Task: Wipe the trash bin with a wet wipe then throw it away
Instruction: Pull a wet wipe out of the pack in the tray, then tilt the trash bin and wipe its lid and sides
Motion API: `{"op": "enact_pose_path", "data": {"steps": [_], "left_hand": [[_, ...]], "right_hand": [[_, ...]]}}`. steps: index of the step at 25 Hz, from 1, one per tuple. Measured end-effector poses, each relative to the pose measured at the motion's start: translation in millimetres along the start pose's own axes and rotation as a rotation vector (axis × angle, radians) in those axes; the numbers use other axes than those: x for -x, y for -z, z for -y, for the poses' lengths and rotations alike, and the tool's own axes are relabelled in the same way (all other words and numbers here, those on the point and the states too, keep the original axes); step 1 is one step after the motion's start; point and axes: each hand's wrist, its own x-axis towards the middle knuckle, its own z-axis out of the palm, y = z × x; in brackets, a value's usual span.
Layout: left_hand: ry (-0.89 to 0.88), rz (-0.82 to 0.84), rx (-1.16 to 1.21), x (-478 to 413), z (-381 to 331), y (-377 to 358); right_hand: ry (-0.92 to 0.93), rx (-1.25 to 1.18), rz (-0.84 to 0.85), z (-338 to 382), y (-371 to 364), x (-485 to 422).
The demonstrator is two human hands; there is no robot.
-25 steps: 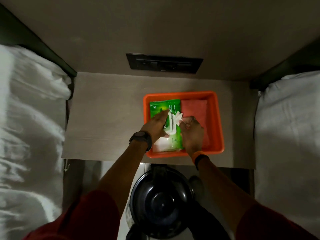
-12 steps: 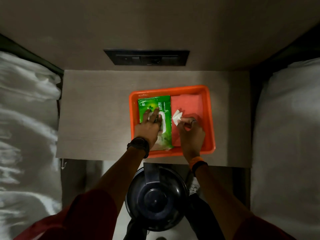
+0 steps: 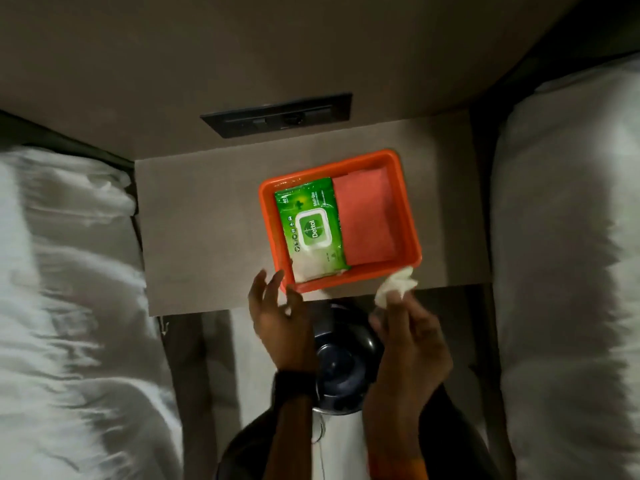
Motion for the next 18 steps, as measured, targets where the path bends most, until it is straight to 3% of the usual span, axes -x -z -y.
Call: {"op": "enact_pose_path", "data": {"steps": [1, 2, 5, 8, 12, 18], "left_hand": [[0.130, -0.063, 0.128, 23.9, -10.2, 17.6], [0.187, -0.026, 0.199, 45.0, -21.0, 27.9], [0.120, 0.316, 0.259, 97.2, -20.6, 51.3], [-0.002, 0.406, 0.059, 84.2, 53.2, 59.0], [0.042, 0.784, -0.262, 32.9, 149.2, 28.6], [-0.683, 0.984, -0.381, -29.5, 198.9, -86.1]], "right_hand": [[-0.002, 0.008, 0.028, 7.1, 8.7, 29.6], [0.018, 0.009, 0.060, 13.3, 11.7, 52.4], [0.202, 0.111, 0.104, 9.4, 19.6, 77.4], [0.215, 0.261, 0.013, -58.6, 35.8, 75.4], [0.206, 0.470, -0.113, -152.8, 61.5, 68.5], [0.082, 0.463, -0.219, -231.9, 90.3, 31.6]]}}
